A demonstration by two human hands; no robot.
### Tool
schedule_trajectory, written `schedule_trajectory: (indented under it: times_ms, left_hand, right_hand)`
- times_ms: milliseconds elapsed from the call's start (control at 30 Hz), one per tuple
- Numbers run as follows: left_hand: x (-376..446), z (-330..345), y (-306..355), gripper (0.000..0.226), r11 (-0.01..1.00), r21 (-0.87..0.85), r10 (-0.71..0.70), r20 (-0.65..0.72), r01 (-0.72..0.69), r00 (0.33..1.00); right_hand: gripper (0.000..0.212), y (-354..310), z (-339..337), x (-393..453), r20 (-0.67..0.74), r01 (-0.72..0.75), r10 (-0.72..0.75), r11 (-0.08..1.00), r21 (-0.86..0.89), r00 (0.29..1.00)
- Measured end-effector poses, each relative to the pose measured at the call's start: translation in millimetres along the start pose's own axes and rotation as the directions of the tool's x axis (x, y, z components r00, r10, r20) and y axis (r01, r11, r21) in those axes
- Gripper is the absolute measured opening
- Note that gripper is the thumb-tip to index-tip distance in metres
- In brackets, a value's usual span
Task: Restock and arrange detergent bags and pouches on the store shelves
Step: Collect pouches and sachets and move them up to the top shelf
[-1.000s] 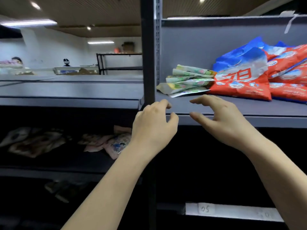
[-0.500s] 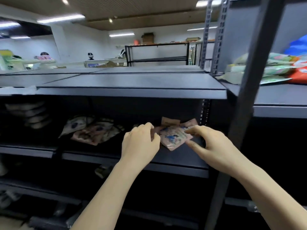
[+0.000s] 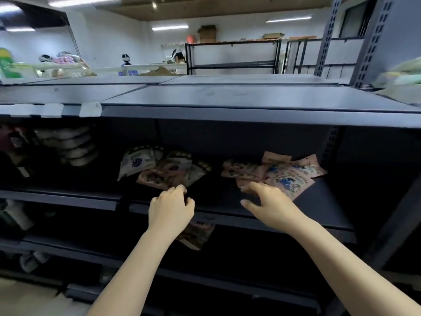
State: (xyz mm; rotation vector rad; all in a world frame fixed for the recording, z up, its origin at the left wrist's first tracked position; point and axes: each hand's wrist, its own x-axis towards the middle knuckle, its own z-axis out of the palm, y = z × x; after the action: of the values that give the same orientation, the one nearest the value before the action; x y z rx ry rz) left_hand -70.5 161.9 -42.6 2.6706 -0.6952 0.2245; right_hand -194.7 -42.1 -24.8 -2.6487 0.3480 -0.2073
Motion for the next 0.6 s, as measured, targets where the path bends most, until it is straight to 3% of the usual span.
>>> schedule_trajectory:
  times_ms: [300, 600]
  left_hand:
    - [56.3, 7.0, -58.0, 0.041, 0.991, 0.041, -0.129, 0.031, 0.127, 0.991]
    - [108.8, 15.2, -102.8, 0.031, 0.976, 0.01, -0.218, 0.009, 0.218, 0.976]
  right_hand:
    - [0.039, -17.4, 45.5, 77.5, 0.066, -0.024, 0.022, 0.999, 0.025, 0.998]
    - [0.042, -30.9, 86.2, 153.8, 0.156, -0.054, 0.044, 0.997, 0.061, 0.987]
